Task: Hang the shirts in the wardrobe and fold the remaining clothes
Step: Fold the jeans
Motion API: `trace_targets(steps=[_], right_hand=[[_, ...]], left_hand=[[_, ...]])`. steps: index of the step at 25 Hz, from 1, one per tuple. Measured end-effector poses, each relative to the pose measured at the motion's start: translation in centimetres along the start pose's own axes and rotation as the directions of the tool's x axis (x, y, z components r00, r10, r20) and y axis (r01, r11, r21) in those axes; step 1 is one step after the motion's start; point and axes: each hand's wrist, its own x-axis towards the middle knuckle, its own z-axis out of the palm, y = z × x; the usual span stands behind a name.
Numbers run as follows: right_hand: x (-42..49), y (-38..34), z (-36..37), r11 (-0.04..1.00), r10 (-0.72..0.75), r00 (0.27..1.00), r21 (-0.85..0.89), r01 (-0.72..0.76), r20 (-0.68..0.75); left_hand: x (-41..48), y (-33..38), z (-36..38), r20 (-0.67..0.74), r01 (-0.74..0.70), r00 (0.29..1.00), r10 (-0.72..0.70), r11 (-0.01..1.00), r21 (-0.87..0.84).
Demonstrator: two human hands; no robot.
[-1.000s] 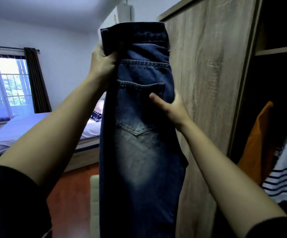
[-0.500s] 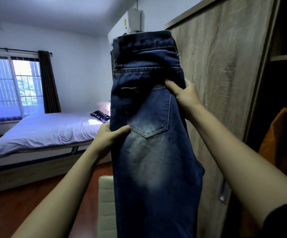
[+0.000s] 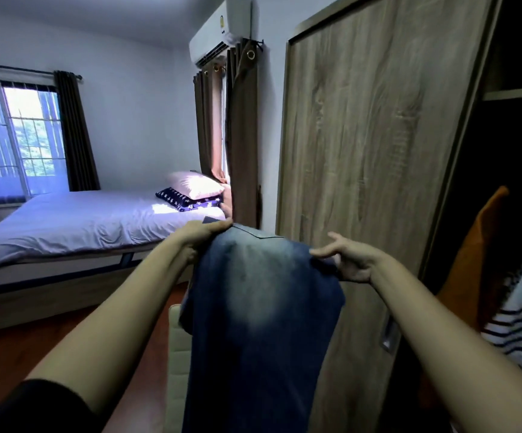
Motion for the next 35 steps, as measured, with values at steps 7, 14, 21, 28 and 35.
trace_targets(steps=[7, 14, 21, 28, 35], right_hand=[[-0.8, -1.0, 0.2, 0.833, -0.551, 0.822, -0.161, 0.530, -0.145], [-1.2, -4.7, 0.8, 0.688, -0.717, 0.600, -0.220, 0.692, -0.353], [-0.7, -6.0, -0.6, 0.475, -0.876, 0.316, -0.537, 0.698, -0.365], [1.2, -5.5, 0.1, 0.210, -0.975, 0.069, -0.773, 0.599, -0.212], [0.0, -6.3, -0.3, 0.406, -0.913, 0.273, -0.603, 0.686, -0.304]], left_hand=[[-1.4, 3.2, -3.8, 0.318, -0.169, 0.940, 0.125, 0.979, 0.115], [-1.2, 5.4, -1.6, 0.081, -0.159, 0.984, 0.162, 0.987, -0.033], [-1.6, 5.7, 0.6, -0.062, -0.603, 0.786, 0.615, 0.785, 0.144], [-0.2, 4.6, 0.9, -0.207, -0.665, 0.629, 0.750, 0.656, 0.357], [-2.4, 5.9, 1.8, -0.263, -0.807, 0.530, 0.806, 0.575, 0.136]])
